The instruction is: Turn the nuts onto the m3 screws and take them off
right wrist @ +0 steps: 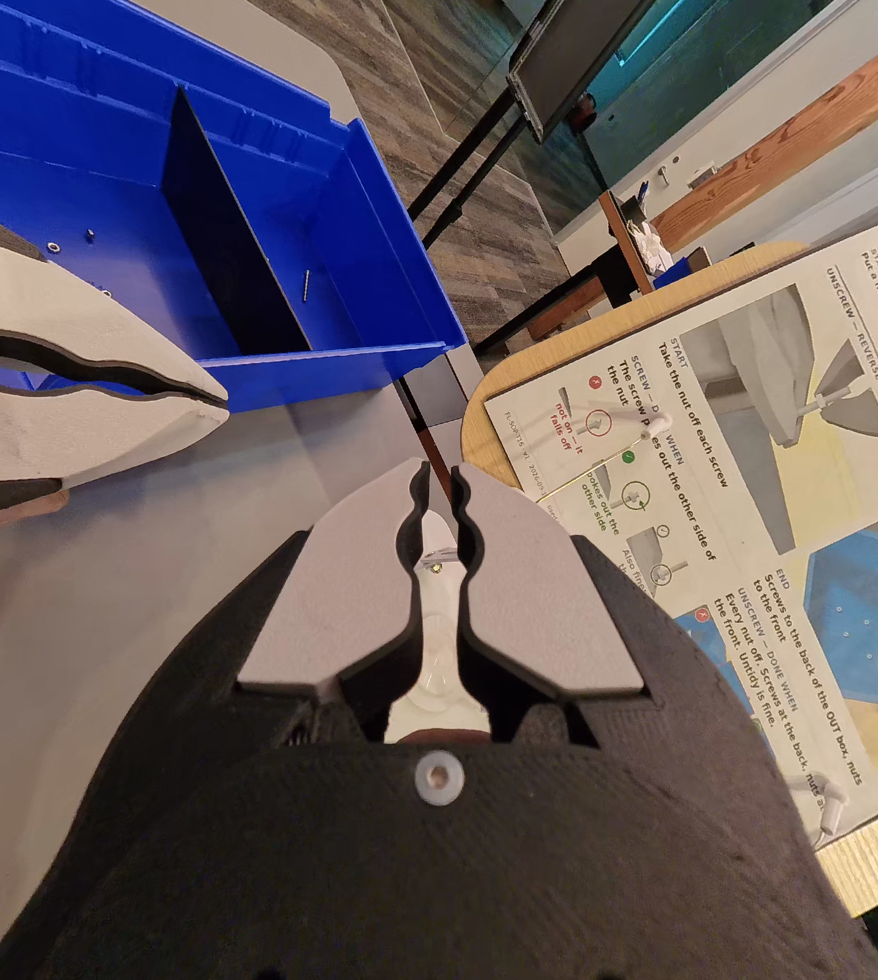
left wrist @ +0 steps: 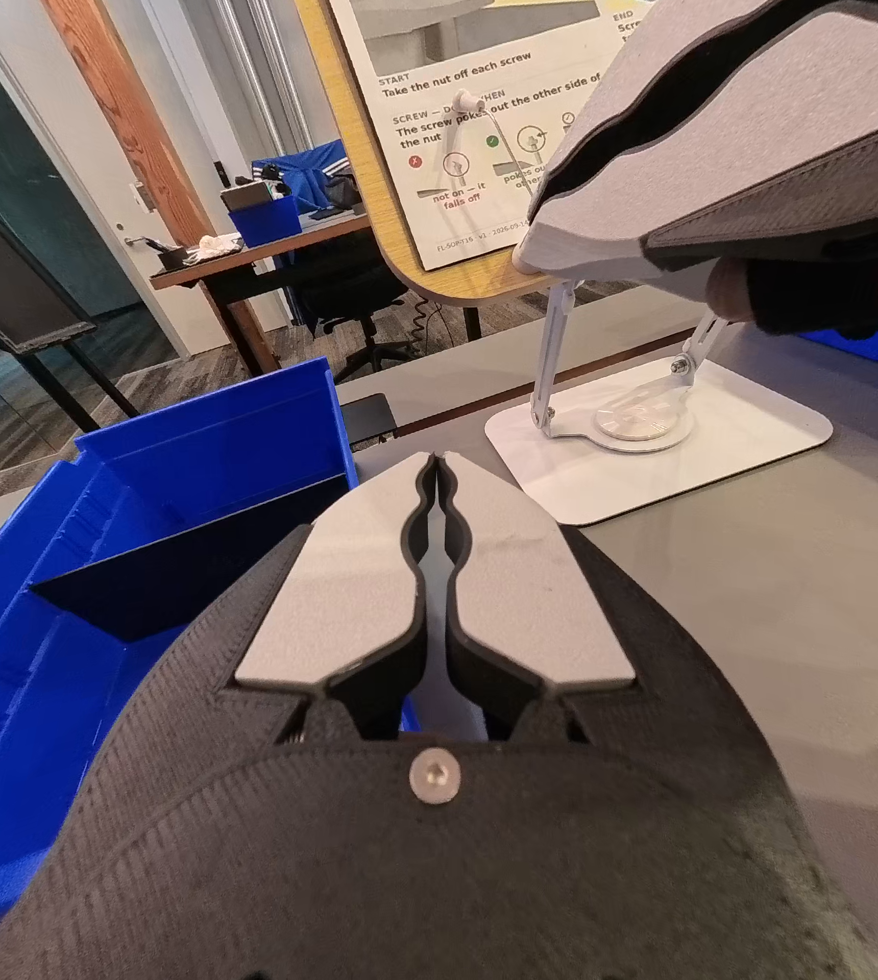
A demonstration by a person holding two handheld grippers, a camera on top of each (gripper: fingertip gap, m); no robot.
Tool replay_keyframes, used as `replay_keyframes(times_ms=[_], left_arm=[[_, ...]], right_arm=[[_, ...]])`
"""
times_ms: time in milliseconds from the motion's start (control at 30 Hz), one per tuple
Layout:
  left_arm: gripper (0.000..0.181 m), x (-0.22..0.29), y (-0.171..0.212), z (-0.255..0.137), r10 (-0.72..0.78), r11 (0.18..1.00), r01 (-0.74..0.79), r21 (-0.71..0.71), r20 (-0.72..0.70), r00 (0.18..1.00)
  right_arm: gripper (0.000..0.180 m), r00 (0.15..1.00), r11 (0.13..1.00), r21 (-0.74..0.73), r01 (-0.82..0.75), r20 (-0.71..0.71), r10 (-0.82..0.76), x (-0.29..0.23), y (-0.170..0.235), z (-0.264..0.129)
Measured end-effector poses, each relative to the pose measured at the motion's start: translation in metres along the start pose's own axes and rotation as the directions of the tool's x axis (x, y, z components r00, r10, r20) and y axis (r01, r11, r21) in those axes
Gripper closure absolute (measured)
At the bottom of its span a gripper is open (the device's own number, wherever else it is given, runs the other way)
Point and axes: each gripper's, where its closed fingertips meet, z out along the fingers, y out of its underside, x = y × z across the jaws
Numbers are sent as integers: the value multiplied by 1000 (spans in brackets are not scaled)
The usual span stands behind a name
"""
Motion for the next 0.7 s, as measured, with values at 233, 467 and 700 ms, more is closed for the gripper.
replay_keyframes(times_ms=[233, 467, 700], left_arm=[[181, 0, 0, 0, 0, 1000, 0, 0, -2, 1000], [181, -1, 1, 0, -1, 1000, 1, -2, -1, 1000], [181, -1, 1, 0, -1, 1000, 1, -1, 0, 1000]], right_arm=[[172, 1000, 1000, -1, 2, 2, -2, -1, 0, 0], [172, 1000, 1000, -2, 6, 2, -6, -2, 0, 0], [172, 1000, 1000, -2, 7, 4, -7, -3, 0, 1]])
